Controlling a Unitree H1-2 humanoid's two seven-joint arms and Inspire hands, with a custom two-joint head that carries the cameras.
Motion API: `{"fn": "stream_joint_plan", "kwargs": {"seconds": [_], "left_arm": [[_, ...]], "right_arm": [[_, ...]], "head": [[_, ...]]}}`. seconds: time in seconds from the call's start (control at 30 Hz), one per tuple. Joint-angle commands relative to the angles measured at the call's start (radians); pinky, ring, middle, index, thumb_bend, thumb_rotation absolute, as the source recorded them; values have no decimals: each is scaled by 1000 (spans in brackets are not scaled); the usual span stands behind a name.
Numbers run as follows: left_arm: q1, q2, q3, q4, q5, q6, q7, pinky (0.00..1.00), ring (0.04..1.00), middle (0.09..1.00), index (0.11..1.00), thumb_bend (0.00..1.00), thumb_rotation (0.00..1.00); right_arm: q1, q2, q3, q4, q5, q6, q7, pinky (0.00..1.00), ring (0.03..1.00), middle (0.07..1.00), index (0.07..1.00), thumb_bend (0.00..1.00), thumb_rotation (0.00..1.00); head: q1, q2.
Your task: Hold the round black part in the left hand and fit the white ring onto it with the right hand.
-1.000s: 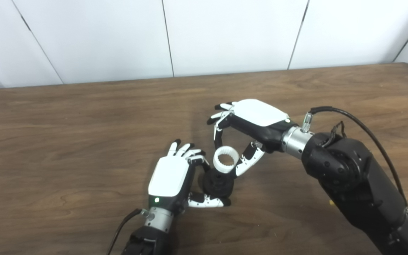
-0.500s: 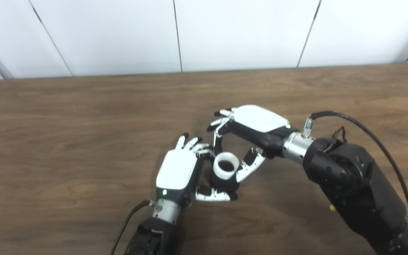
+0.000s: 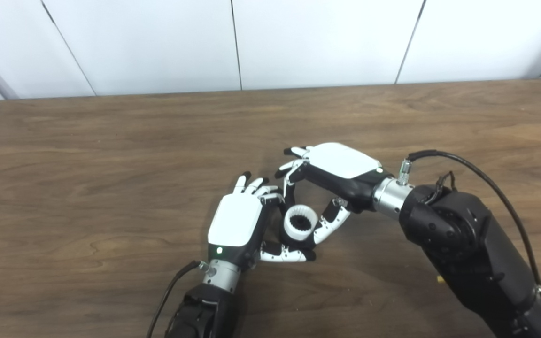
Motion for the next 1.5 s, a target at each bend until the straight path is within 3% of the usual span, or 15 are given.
{"fn": "stream_joint_plan", "kwargs": {"seconds": [0.0,1.47], "left_arm": [[-7,0,-9,1,8,3,-19,1000,893,774,483,523,51],[2,3,-9,-21,5,5,-27,1000,890,770,483,523,51]], "right_arm": [[-24,5,-15,-13,-5,-20,-21,1000,997,848,482,525,134],[-10,3,-25,33,-13,-48,-35,1000,1000,835,482,525,133]], "head": [[1,0],[-11,10]]}}
